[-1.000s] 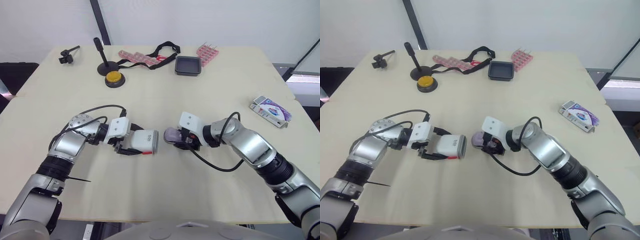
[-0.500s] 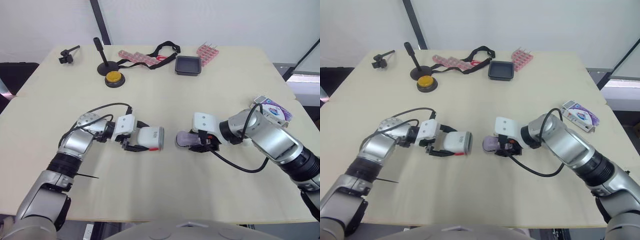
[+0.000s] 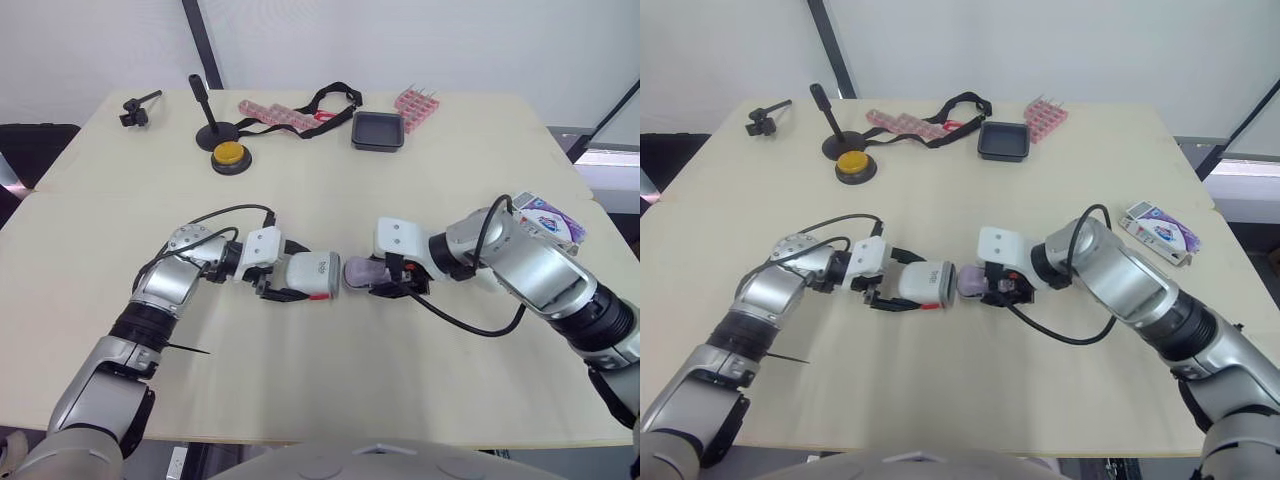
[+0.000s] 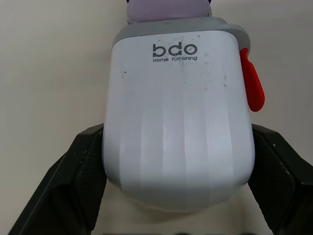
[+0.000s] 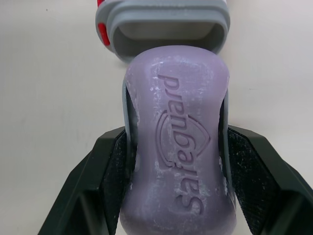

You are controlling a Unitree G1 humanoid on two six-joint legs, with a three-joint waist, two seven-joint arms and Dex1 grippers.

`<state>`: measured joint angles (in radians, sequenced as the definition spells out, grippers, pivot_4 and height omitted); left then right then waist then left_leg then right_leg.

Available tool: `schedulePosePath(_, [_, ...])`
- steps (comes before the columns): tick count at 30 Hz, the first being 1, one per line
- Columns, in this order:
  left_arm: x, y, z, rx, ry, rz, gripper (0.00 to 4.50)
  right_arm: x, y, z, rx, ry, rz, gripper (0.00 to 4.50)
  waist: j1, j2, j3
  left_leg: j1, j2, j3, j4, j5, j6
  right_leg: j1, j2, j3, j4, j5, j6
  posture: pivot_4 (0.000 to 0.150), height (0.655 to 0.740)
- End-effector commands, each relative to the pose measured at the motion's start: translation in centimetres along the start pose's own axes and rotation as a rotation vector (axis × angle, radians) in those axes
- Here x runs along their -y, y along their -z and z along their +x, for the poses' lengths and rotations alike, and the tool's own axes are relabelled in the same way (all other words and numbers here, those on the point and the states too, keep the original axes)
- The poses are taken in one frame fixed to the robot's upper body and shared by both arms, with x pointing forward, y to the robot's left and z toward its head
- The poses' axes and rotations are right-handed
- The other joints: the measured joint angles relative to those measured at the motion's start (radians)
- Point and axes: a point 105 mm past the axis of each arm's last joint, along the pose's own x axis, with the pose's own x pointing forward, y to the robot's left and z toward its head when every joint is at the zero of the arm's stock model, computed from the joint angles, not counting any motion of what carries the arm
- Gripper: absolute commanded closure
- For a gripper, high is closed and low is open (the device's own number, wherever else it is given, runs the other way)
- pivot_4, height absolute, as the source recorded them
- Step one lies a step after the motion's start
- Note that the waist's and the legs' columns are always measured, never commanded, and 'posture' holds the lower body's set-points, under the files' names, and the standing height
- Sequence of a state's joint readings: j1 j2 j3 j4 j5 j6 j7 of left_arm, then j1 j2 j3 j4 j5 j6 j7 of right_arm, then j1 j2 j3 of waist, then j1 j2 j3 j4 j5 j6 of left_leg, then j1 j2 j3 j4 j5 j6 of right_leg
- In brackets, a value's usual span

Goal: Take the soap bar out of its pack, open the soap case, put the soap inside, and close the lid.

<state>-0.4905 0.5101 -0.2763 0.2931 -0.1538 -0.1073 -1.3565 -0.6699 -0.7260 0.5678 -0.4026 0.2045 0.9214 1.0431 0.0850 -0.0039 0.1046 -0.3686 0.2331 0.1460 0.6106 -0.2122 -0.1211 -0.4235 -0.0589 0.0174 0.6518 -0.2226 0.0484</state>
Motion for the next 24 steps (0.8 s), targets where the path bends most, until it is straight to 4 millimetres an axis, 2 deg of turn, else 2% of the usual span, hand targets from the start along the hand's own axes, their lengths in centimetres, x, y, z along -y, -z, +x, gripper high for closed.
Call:
schedulePosePath(1, [-0.4,-1.3,0.0,0.015,-0.001,0.053,1.04,-0.2,-0.9,-0.2,0.006,0.001,-0.039,1.97,0.0,0.0,0.0,0.0,0.0,0.0,0.0,0.0,0.0,0.0,0.0,0.0,0.0,0.0,0.0,0.15,0.7291])
schedulePosePath(21, [-0.3,-1.6,1.4,0.02,0.004,0.077,1.04,-0.3,-2.2,1.5,-0.004,-0.032,-0.032,1.97,0.0,0.0,0.0,0.0,0.0,0.0,0.0,0.0,0.0,0.0,0.0,0.0,0.001,0.0,0.0,0.15,0.7291])
schedulePosePath(23, [-0.2,-1.5,1.5,0.019,0.004,0.077,1.04,-0.3,-2.2,1.6,-0.003,-0.033,-0.012,0.95,0.001,0.0,0.0,0.0,0.0,0.0,0.0,0.0,0.0,0.0,0.0,0.0,0.001,0.0,0.0,0.15,0.7291])
schedulePosePath(24, [-0.2,-1.5,1.6,0.018,0.004,0.077,1.04,-0.3,-2.2,1.6,-0.001,-0.031,-0.01,0.66,0.001,0.0,0.0,0.0,0.0,0.0,0.0,0.0,0.0,0.0,0.0,0.0,0.001,0.0,0.0,0.15,0.7291])
